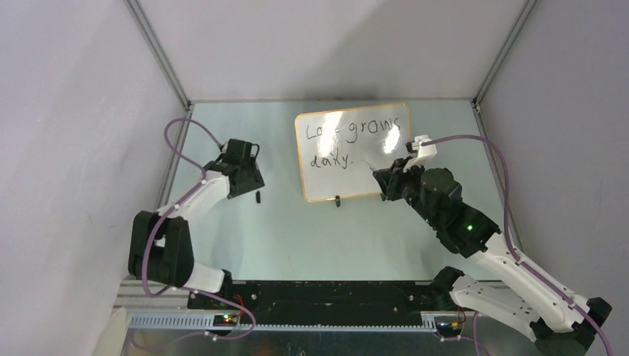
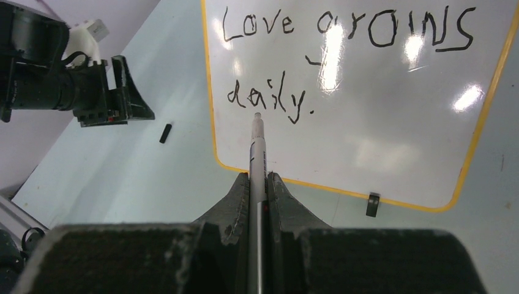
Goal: Write a sentence on the whiteboard
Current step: Close the whiteboard marker at the center of the board.
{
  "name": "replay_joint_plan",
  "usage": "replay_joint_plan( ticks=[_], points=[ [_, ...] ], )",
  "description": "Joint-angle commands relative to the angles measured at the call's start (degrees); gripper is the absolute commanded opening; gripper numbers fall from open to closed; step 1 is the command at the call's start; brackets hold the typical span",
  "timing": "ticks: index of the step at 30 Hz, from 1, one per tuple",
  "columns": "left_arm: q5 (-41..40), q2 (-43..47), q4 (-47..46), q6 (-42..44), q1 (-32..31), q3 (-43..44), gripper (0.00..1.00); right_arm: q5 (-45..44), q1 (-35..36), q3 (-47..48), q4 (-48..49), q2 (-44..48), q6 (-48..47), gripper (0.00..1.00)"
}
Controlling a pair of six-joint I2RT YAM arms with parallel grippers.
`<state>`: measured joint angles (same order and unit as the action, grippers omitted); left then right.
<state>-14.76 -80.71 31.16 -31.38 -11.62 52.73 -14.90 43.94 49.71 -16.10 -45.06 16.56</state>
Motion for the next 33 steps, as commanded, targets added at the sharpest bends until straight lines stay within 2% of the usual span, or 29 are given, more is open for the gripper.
replay_joint_plan(
  ticks=[1, 12, 18, 24, 29, 33],
  points=[
    [1.67, -2.72, -1.34, 2.56, -1.60, 3.47, 0.72, 0.91, 0.34, 0.73, 0.75, -0.26, -0.91, 0.00],
    [4.53, -10.17, -1.43, 5.23, -1.89, 6.08, 0.63, 0.81, 0.27, 0.72, -0.17, -0.02, -0.22, 0.00],
    [5.52, -11.46, -2.24, 4.96, -1.88, 5.58, 0.62, 0.60, 0.29, 0.67, -1.31, 0.55, -0.02, 0.00],
    [6.75, -13.23, -3.34, 4.86, -1.83, 4.75, 0.53, 0.58, 0.27, 0.73, -1.41, 1.00, 0.01, 0.00],
    [5.36, -13.40, -3.40, 3.99, -1.83, 3.63, 0.53, 0.52, 0.28, 0.72, -2.29, 1.67, -0.03, 0.00],
    [5.16, -14.76, -3.26, 3.95, -1.87, 3.83, 0.47, 0.21, 0.27, 0.74, -3.06, 2.29, 0.14, 0.00]
  ],
)
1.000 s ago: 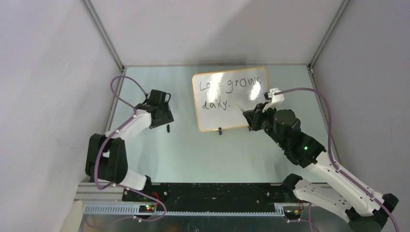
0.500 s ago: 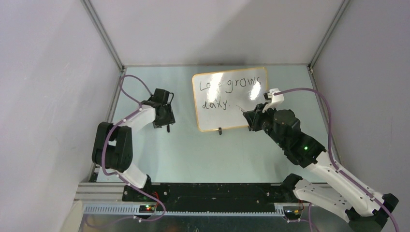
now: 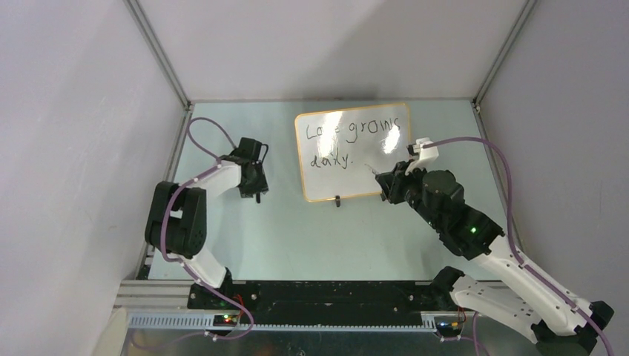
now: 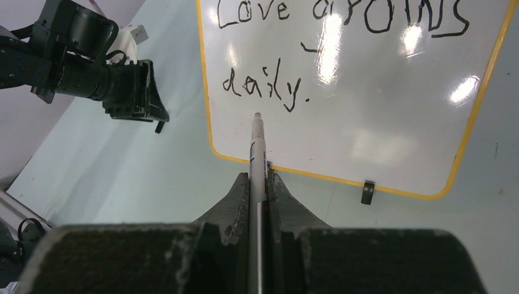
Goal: Write a sentence on the whiteboard
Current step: Close the whiteboard marker at the center of the board.
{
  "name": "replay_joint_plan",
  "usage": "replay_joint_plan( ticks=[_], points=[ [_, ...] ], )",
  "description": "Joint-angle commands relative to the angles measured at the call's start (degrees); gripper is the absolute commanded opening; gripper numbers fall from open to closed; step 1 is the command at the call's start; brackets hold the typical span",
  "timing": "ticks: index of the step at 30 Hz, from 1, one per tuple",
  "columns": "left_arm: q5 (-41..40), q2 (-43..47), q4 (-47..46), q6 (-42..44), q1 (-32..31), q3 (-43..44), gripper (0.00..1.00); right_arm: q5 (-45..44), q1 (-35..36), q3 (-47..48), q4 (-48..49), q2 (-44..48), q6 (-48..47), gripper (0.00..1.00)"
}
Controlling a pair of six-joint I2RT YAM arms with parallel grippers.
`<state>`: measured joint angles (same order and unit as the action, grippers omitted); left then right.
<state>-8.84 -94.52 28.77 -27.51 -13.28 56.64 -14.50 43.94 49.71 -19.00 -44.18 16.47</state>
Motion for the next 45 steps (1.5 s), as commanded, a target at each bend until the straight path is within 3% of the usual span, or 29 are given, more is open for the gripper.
replay_joint_plan(
  ticks=[1, 3, 10, 11, 14, 15, 19, 23, 29, 35, 39, 41, 45],
  points=[
    [-0.66, -1.07, -0.76, 0.04, -0.24, 0.07, 0.44, -0.18, 0.33, 0.69, -0.28, 1.68, 0.27, 0.00],
    [-0.48, -1.39, -0.46, -0.05, -0.25, 0.30, 0.37, -0.01, 0.28, 0.58, -0.38, 2.30, 0.55, 0.00],
    [0.08, -4.87, 3.52, -0.26, -1.03, 2.70, 0.32, 0.11, 0.65, 0.55, -1.41, 5.99, 1.95, 0.00],
    [0.11, -5.26, 3.34, -0.35, -1.24, 2.40, 0.29, 0.09, 0.76, 0.55, -1.74, 6.23, 2.29, 0.00],
    [0.03, -4.51, 2.16, -1.50, -1.32, 0.94, 0.03, -0.12, 0.96, 0.56, -2.57, 6.83, 2.86, 0.00],
    [-0.09, -3.38, 1.33, -1.72, -1.34, -0.08, 0.01, -0.10, 1.10, 0.56, -2.85, 6.68, 3.06, 0.00],
    [0.10, 3.62, -1.40, -3.20, -1.33, -3.55, 0.00, 1.74, 1.41, 0.34, -3.21, 5.40, 3.50, 0.00],
    [8.79, 14.38, -8.33, -8.35, -1.31, -8.38, 0.00, 8.17, 1.86, -2.81, 0.86, 4.87, 2.72, 0.00],
    [20.11, 27.12, -26.24, -31.27, -1.79, -18.52, 0.00, 11.76, 7.63, -8.72, 13.01, 3.33, -0.21, 0.00],
    [11.34, 36.07, -38.16, -51.90, -7.13, -30.01, 0.00, 6.90, 14.04, -14.61, 24.71, -0.14, -1.85, 0.00],
    [4.47, 36.12, -44.45, -55.08, -9.98, -35.19, 0.00, 4.96, 15.54, -20.61, 33.42, -2.11, -2.00, 0.00],
    [4.24, 33.93, -44.86, -55.68, -10.25, -35.56, 0.00, 4.75, 15.82, -22.38, 36.07, -3.72, -1.28, 0.00],
    [5.24, 27.91, -56.05, -57.92, -11.79, -39.03, 0.00, 2.33, 18.87, -24.72, 42.40, -7.71, 0.03, 0.00]
  ],
)
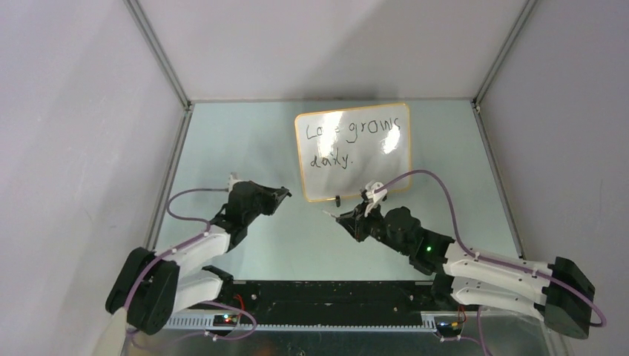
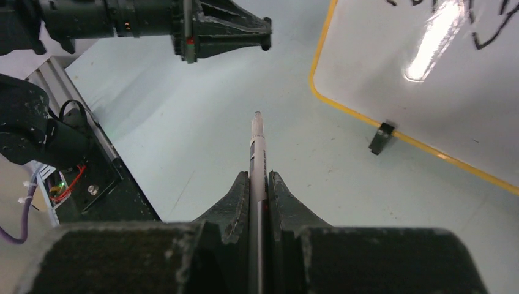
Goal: Write a sentence on the whiteboard
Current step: Close the whiteboard marker at the center of the board.
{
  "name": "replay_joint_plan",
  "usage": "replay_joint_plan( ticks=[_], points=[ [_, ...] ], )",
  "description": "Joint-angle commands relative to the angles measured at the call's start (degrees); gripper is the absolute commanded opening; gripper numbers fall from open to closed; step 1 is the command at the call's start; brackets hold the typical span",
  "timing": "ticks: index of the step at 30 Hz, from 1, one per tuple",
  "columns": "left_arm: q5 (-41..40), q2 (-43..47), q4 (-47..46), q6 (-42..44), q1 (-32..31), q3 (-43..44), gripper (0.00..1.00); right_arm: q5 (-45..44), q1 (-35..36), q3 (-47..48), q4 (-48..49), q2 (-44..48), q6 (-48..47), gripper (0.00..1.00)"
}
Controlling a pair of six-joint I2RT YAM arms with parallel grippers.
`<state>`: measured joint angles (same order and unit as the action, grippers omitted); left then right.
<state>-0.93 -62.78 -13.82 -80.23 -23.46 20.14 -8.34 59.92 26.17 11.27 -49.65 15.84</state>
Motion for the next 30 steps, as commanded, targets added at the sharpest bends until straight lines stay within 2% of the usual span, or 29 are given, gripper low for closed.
replay_joint_plan(
  ticks=[1, 8, 11, 13, 16, 21, 30],
  points=[
    [-2.98, -4.62, -14.80, -6.21, -1.81, -3.16, 0.00, -4.69, 3.48, -1.97, 13.44, -3.80, 0.68, 0.00],
    [-3.83, -10.04, -28.15, -11.80, -2.47, -10.32, 0.00, -9.59, 7.34, -2.79, 25.93, -15.23, 0.76, 0.00],
    [-5.15, -6.90, -25.10, -11.91, -2.45, -10.97, 0.00, -9.94, 8.05, -2.72, 29.16, -18.68, 0.76, 0.00],
    [-6.13, -3.87, -17.89, -10.07, -2.46, -10.10, 0.00, -9.90, 8.57, -2.71, 31.95, -20.57, 0.84, 0.00],
    [-8.36, 0.05, -12.85, -8.96, -2.51, -9.92, 0.00, -10.51, 9.06, -2.12, 34.02, -23.87, 1.16, 0.00],
    [-9.56, 3.42, -13.60, -10.52, -2.50, -13.03, 0.00, -14.03, 10.72, -1.39, 37.92, -27.75, 1.12, 0.00],
    [-9.01, 3.93, -16.33, -10.09, -2.51, -14.05, 0.00, -12.40, 9.97, 3.24, 33.05, -30.97, 0.84, 0.00]
  ],
)
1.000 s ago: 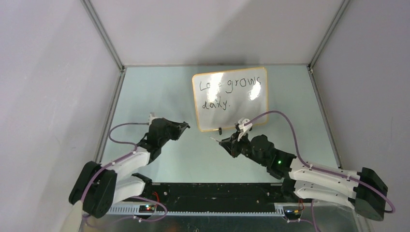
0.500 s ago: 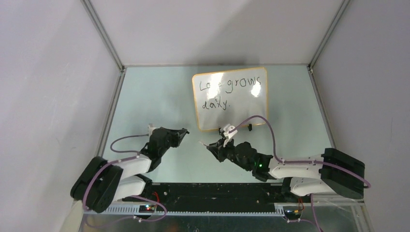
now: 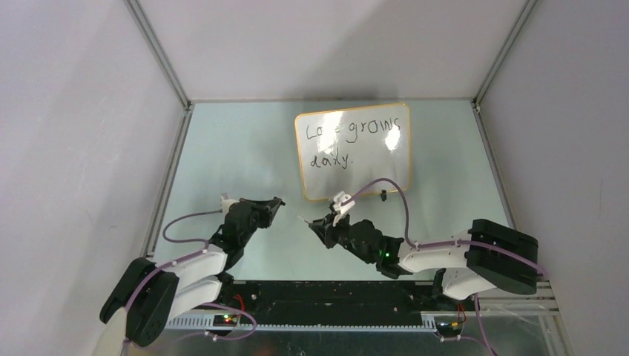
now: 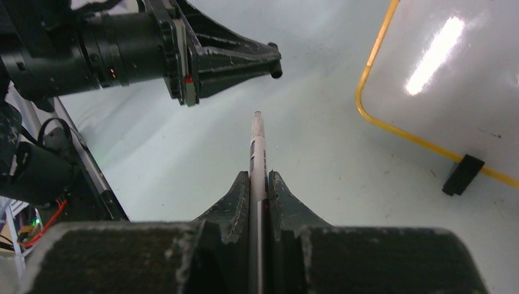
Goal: Write a sentence on the whiteboard
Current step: Close the whiteboard marker at the center of the board.
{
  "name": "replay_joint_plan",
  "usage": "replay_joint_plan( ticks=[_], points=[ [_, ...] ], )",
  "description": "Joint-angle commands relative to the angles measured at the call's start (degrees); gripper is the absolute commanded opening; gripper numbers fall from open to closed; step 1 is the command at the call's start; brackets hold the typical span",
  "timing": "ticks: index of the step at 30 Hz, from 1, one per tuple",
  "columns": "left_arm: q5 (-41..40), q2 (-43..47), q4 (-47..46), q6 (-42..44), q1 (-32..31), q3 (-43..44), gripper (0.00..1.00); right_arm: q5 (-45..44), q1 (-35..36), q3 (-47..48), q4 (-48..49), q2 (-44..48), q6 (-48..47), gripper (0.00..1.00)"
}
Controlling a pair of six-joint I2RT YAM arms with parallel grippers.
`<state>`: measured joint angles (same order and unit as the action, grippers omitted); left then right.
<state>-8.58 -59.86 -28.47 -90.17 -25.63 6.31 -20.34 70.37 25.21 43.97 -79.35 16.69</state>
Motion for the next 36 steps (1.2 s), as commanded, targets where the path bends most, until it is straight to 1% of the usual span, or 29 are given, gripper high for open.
replay_joint_plan(
  ticks=[1, 11, 15, 20, 23, 26, 32, 36],
  points=[
    [-1.18, 1.07, -1.99, 0.03, -0.33, -0.43, 0.00, -0.01, -0.71, 4.66, 0.16, -1.39, 0.13, 0.00],
    [-0.95, 5.74, -0.84, -0.50, -0.23, -1.69, 0.00, 5.07, -3.70, 9.37, -5.53, -3.70, 2.46, 0.00],
    [2.23, 5.52, -1.98, -2.30, 0.52, -1.79, 0.00, 5.83, -3.91, 10.21, -6.77, -3.44, 2.79, 0.00],
    [7.77, 4.56, -4.13, -6.38, 0.93, -1.19, 0.00, 1.20, -1.65, 10.21, -7.88, -0.75, 1.12, 0.00],
    [9.71, 4.79, -2.35, -6.73, 0.91, -0.28, 0.00, 0.30, -1.25, 10.25, -8.44, 0.56, 1.62, 0.00],
    [9.43, 6.23, -1.52, -7.52, 0.93, -0.60, 0.00, -1.87, -1.13, 10.22, -9.80, 1.25, 2.67, 0.00],
    [9.00, 9.22, 1.28, -7.54, 0.91, -0.49, 0.00, -1.80, -1.08, 10.38, -10.29, 1.05, 2.71, 0.00],
    [9.17, 10.17, 1.38, -8.20, 0.93, -0.84, 0.00, -1.36, -1.11, 10.38, -10.14, 0.93, 2.37, 0.00]
  ],
)
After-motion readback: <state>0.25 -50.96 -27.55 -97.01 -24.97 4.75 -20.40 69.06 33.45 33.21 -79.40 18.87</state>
